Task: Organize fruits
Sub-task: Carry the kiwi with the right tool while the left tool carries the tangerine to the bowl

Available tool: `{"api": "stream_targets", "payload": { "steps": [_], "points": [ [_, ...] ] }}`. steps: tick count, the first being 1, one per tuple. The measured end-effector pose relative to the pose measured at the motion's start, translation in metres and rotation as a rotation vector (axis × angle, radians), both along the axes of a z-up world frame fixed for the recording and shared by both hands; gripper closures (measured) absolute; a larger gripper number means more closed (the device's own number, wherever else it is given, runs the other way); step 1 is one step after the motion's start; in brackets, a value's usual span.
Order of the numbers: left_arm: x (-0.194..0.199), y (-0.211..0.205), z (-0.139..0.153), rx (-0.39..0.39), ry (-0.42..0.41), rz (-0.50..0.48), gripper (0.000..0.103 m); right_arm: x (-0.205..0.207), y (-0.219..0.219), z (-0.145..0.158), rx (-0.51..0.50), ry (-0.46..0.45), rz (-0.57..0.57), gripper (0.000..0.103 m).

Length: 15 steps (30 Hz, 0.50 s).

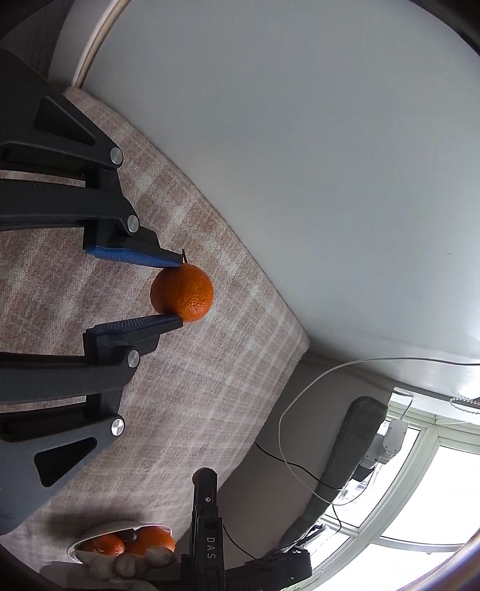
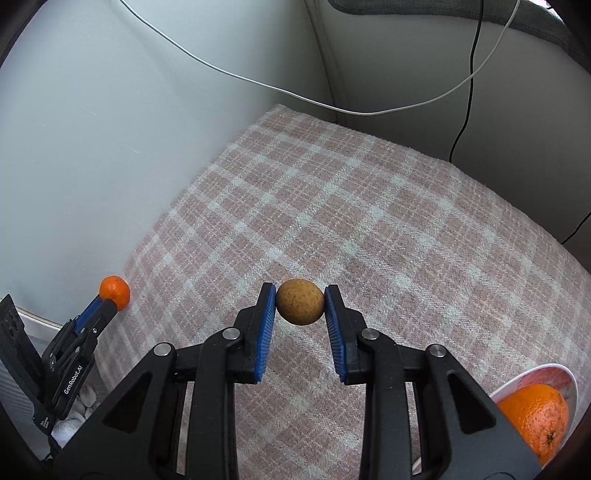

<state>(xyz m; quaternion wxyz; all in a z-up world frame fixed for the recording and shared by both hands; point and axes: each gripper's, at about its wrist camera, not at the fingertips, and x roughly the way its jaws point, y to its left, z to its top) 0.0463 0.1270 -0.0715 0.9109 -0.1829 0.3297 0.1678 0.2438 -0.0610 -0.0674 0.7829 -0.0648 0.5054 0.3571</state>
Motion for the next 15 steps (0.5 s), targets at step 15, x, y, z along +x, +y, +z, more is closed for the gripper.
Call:
{"api": "stream_targets", "payload": {
  "steps": [15],
  "points": [
    [0.034, -0.095, 0.023, -0.001, -0.058, -0.342, 0.102, -0.048, -0.129, 0.057, 0.094, -0.148, -0.179, 0.075]
  ]
}}
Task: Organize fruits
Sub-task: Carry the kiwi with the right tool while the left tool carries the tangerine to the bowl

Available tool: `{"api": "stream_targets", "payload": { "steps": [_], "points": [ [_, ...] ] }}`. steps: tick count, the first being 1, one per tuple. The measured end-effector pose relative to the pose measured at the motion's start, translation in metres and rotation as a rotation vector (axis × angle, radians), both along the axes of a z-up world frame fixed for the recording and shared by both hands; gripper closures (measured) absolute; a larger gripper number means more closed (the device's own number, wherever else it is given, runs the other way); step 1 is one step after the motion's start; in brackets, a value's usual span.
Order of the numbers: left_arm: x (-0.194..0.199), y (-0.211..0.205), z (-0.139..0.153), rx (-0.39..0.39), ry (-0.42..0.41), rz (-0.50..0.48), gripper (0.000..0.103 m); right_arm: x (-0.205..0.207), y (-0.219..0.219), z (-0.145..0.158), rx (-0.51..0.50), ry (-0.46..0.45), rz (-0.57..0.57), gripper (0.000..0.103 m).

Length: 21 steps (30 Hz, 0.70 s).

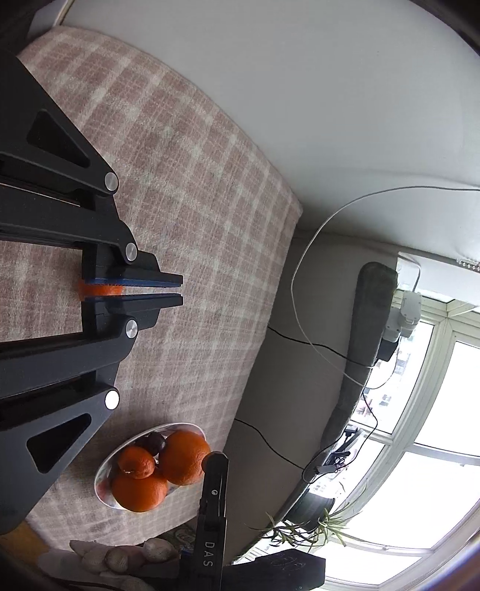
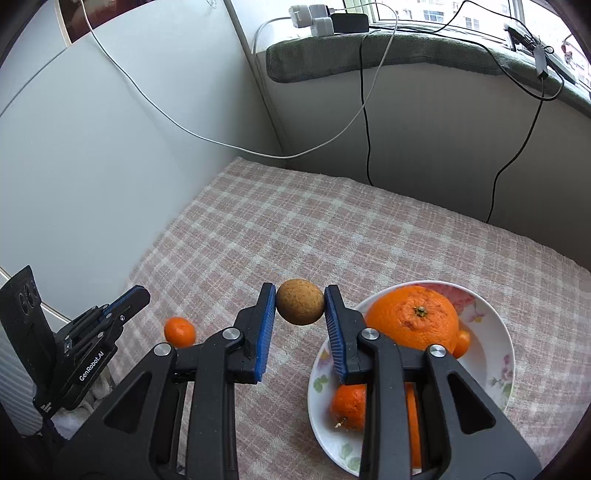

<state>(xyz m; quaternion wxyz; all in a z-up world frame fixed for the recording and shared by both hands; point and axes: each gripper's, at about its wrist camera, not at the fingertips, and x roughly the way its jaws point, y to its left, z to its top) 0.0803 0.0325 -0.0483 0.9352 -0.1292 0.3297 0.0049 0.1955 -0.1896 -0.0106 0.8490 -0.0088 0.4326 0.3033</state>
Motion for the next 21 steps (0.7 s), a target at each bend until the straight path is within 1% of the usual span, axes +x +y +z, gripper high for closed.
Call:
{"api": "stream_targets", "payload": {
  "steps": [1, 3, 4, 6, 7, 9, 14, 17, 21],
  "points": [
    [0.001, -0.002, -0.003, 0.008, 0.005, 0.002, 0.102, -0.003, -0.009, 0.000, 0.004, 0.002, -0.013, 0.075],
    [0.000, -0.004, -0.010, 0.008, 0.029, -0.026, 0.093, -0.008, -0.025, 0.000, 0.012, -0.004, -0.036, 0.075],
    [-0.001, -0.004, -0.012, 0.011, 0.038, -0.033, 0.090, -0.012, -0.032, 0.001, 0.014, -0.012, -0.045, 0.075],
    [-0.004, -0.004, -0.017, 0.015, 0.063, -0.049, 0.067, -0.020, -0.044, 0.002, 0.013, -0.031, -0.059, 0.075],
    [-0.004, -0.004, -0.019, 0.007, 0.074, -0.070, 0.064, -0.024, -0.049, 0.002, 0.013, -0.039, -0.066, 0.075],
    [-0.005, -0.007, -0.020, 0.012, 0.080, -0.090, 0.063, -0.030, -0.057, 0.000, 0.009, -0.048, -0.077, 0.075],
    [-0.005, -0.038, -0.023, 0.035, 0.096, -0.198, 0.063, -0.041, -0.079, -0.006, 0.023, -0.049, -0.123, 0.075],
    [-0.003, -0.050, -0.028, 0.070, 0.108, -0.210, 0.063, -0.046, -0.091, -0.010, 0.040, -0.038, -0.153, 0.075],
    [0.001, -0.053, -0.029, 0.111, 0.108, -0.186, 0.063, -0.053, -0.100, -0.012, 0.041, -0.039, -0.179, 0.075]
  ]
}}
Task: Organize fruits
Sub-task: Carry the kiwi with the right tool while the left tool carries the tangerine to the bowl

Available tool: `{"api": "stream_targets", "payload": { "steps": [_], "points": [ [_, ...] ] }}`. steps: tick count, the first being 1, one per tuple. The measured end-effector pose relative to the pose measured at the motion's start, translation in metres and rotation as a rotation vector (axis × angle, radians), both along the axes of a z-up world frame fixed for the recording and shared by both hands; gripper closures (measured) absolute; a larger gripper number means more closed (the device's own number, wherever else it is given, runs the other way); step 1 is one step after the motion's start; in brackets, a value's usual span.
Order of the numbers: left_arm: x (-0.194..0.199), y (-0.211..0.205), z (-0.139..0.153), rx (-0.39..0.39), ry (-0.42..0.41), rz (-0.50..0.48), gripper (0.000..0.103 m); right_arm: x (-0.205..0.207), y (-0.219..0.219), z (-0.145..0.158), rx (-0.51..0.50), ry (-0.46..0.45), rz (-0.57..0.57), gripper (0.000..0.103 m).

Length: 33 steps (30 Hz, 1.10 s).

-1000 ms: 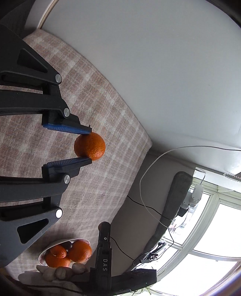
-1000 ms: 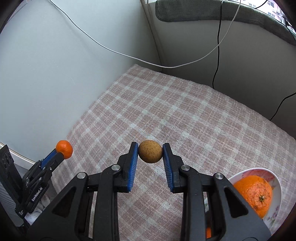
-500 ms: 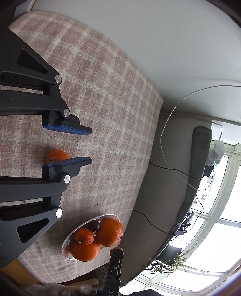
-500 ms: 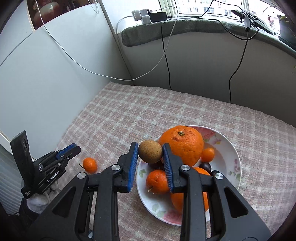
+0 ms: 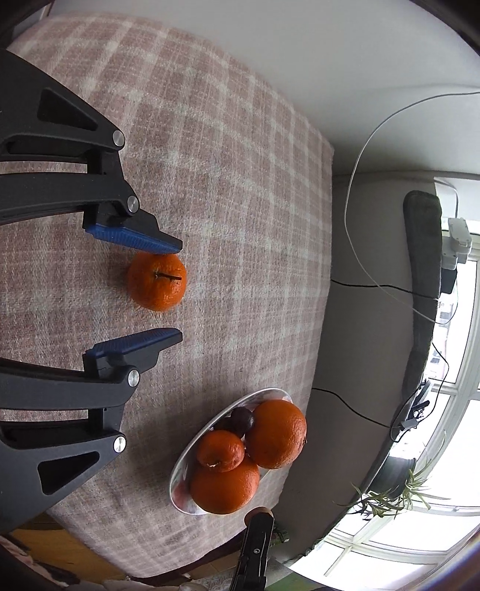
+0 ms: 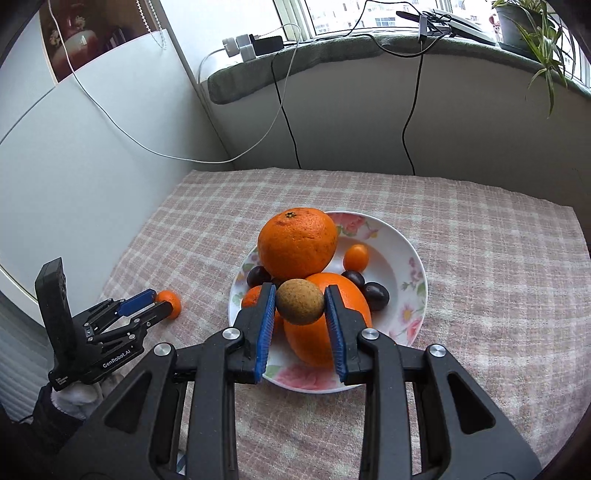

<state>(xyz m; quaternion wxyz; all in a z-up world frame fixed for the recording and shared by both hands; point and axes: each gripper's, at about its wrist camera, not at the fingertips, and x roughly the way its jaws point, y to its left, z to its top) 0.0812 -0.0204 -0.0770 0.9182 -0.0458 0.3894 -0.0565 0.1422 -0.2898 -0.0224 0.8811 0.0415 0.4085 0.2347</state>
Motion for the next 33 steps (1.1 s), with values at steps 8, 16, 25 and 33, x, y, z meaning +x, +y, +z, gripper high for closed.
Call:
{"api": "stream_targets", "payload": {
  "steps": [8, 16, 25, 33],
  "points": [
    [0.002, 0.003, -0.006, 0.030, 0.013, 0.004, 0.060, -0.008, -0.009, -0.001, -0.007, -0.014, -0.028, 0.075],
    [0.002, 0.005, -0.010, -0.038, 0.021, -0.005, 0.067, -0.012, -0.021, -0.003, 0.009, -0.012, -0.062, 0.075],
    [0.005, -0.005, 0.014, -0.089, -0.036, -0.027, 0.068, -0.007, -0.038, -0.003, 0.025, -0.023, -0.099, 0.075],
    [0.027, -0.040, 0.040, -0.113, -0.095, -0.123, 0.068, 0.000, -0.049, -0.010, 0.023, -0.019, -0.118, 0.075]
  ]
}}
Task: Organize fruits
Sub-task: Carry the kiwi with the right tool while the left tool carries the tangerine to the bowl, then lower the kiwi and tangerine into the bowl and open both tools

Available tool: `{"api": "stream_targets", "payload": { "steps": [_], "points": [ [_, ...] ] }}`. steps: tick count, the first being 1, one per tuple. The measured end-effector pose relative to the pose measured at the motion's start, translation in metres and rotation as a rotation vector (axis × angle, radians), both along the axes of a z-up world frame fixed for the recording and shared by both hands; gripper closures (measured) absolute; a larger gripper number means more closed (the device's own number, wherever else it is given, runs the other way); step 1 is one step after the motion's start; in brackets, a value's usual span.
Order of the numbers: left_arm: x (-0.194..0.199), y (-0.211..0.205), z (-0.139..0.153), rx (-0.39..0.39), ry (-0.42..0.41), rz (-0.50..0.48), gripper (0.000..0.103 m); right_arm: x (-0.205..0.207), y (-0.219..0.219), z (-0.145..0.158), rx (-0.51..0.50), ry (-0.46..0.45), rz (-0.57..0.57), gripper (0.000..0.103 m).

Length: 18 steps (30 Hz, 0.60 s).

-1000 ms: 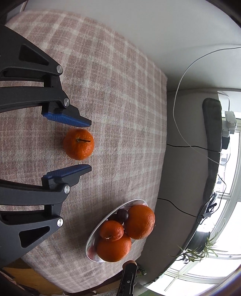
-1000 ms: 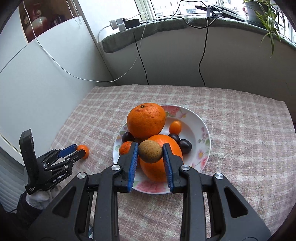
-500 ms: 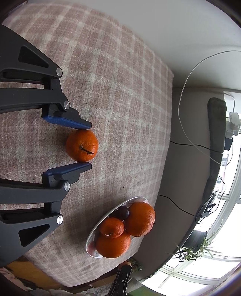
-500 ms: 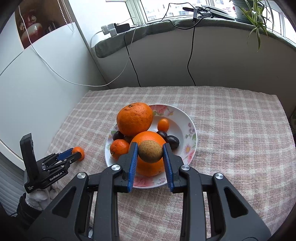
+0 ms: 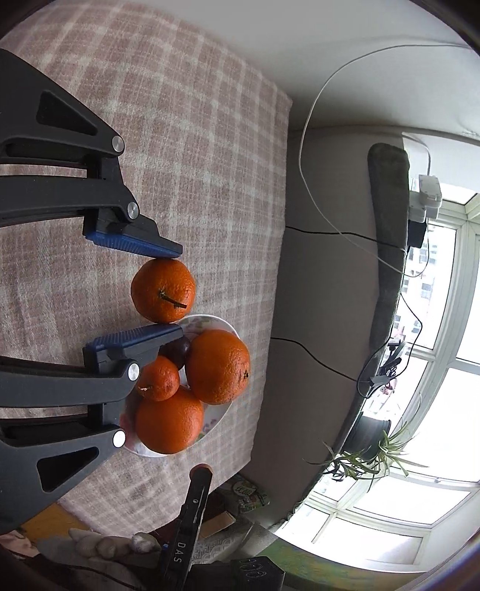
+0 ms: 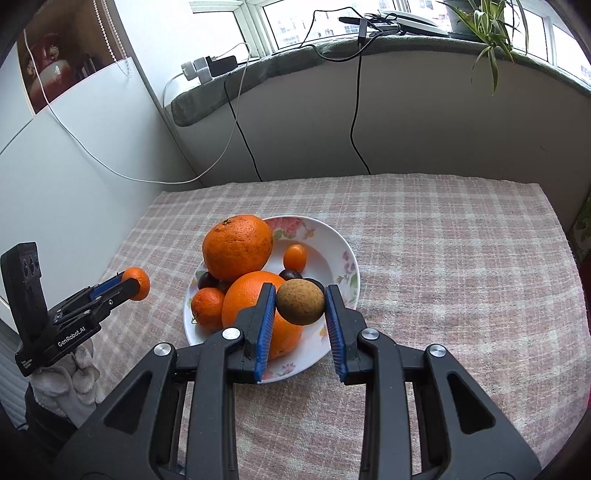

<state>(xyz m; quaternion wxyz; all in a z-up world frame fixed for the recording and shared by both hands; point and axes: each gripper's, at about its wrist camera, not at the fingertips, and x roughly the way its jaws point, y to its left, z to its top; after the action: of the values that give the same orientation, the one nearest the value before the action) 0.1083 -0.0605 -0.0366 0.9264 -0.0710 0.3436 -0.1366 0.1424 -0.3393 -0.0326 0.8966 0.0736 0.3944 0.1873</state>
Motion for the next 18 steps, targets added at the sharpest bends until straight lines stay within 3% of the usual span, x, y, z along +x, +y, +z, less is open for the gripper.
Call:
{"api": "stream_targets", "payload": {
  "steps": [10, 18],
  "points": [
    [0.031, -0.054, 0.021, 0.009, -0.052, -0.129, 0.068, 0.010, -0.012, -0.015, -0.012, 0.017, -0.008, 0.075],
    [0.048, -0.094, 0.022, 0.037, -0.053, -0.207, 0.068, 0.014, -0.016, -0.023, -0.016, 0.019, -0.006, 0.075]
  ]
}}
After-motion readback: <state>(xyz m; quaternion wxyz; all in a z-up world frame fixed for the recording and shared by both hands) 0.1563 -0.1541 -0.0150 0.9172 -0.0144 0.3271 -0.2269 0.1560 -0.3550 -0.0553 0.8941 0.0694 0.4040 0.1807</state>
